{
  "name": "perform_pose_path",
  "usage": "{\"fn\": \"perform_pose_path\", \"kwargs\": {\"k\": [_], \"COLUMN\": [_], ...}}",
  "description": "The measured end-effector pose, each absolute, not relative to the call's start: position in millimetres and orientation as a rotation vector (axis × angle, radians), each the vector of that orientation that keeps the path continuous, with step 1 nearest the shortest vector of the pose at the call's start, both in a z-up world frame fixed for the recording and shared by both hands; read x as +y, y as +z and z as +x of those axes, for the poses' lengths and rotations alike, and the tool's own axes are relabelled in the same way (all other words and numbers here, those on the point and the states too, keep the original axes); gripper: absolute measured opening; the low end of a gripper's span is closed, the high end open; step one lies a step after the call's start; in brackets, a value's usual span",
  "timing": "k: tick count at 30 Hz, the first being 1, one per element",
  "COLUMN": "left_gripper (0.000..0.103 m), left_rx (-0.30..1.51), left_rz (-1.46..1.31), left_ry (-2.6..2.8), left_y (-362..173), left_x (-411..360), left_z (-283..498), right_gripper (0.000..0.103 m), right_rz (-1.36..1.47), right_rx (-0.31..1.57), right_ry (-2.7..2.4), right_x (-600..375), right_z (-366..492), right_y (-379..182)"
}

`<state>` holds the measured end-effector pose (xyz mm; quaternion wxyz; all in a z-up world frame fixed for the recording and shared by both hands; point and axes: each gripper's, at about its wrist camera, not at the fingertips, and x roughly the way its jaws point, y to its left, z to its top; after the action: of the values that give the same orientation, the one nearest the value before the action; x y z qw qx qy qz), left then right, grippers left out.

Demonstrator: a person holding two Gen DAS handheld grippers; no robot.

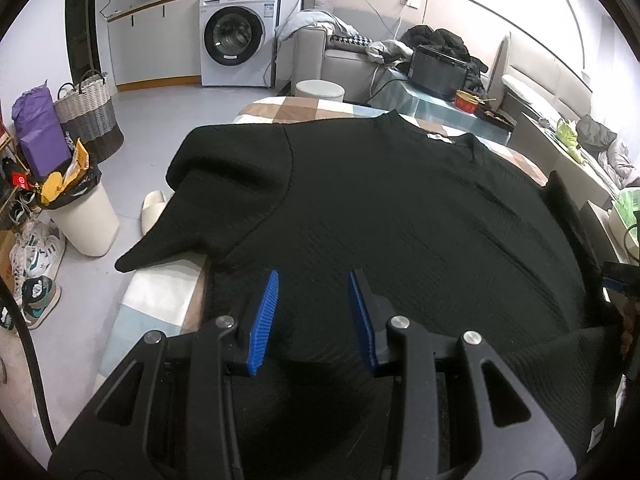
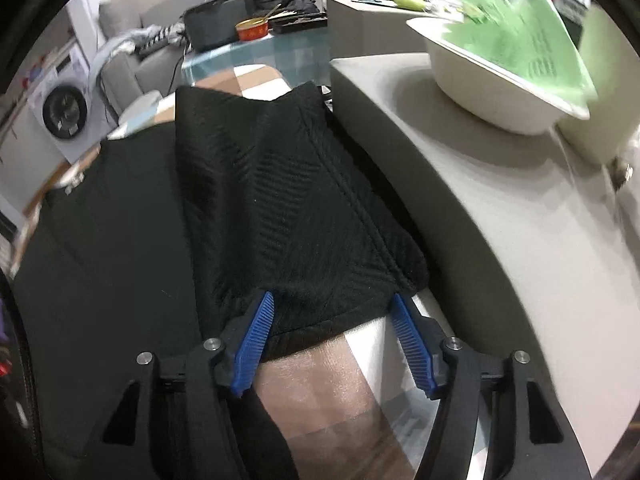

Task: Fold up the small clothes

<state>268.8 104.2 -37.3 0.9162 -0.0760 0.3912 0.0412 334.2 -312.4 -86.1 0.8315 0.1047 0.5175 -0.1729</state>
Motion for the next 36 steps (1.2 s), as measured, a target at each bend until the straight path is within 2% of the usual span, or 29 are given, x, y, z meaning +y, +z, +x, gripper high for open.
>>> {"fn": "perform_pose_path", "kwargs": {"k": [1, 2, 3, 4, 5, 9, 15, 19, 22, 24, 26, 29, 31, 36], "left_gripper": [0.033, 0.033, 0.033, 0.033, 0.033, 0.033, 0.033, 0.033, 0.033, 0.034, 0.034, 0.037, 0.039, 0.041], "left_rx": [0.806, 0.807, 0.808, 0.808, 0.807, 0.792, 0.785, 0.772, 0.765, 0.767, 0.769, 0.770, 0.768, 0.768], "left_rz": [-0.155, -0.155, -0.157, -0.159, -0.158, -0.156, -0.165, -0.164, -0.162, -0.169, -0.174, -0.180, -0.184, -0.195], "left_ry": [0.083, 0.082, 0.081, 0.080, 0.080, 0.087, 0.086, 0.080, 0.087, 0.095, 0.106, 0.124, 0.128, 0.134], "left_y": [-39, -40, -41, -42, -42, -42, -43, -40, -37, -36, -35, -34, -33, -32], "left_x": [103, 102, 102, 102, 102, 101, 105, 103, 107, 109, 112, 118, 120, 122], "left_z": [270, 273, 273, 274, 274, 275, 268, 263, 256, 253, 249, 243, 241, 240], "right_gripper": [0.053, 0.038, 0.028, 0.008, 0.006, 0.005, 0.005, 0.005, 0.006, 0.013, 0.033, 0.042, 0.043, 0.053], "right_rz": [0.207, 0.205, 0.200, 0.200, 0.207, 0.189, 0.110, 0.008, -0.056, -0.096, -0.129, -0.108, -0.044, 0.118], "right_rx": [1.086, 1.073, 1.068, 1.068, 1.065, 0.974, 0.761, 0.628, 0.658, 0.755, 0.862, 0.914, 0.924, 0.969], "right_ry": [-0.357, -0.328, -0.320, -0.309, -0.296, -0.310, -0.196, 0.099, 0.366, 0.470, 0.508, 0.457, 0.430, 0.188], "right_x": [-310, -308, -307, -307, -307, -303, -284, -237, -190, -165, -151, -160, -178, -231], "right_z": [334, 333, 331, 329, 329, 315, 294, 285, 282, 280, 279, 275, 271, 287], "right_y": [-86, -85, -85, -85, -84, -70, -18, 17, 23, 10, -7, -22, -23, -30]}}
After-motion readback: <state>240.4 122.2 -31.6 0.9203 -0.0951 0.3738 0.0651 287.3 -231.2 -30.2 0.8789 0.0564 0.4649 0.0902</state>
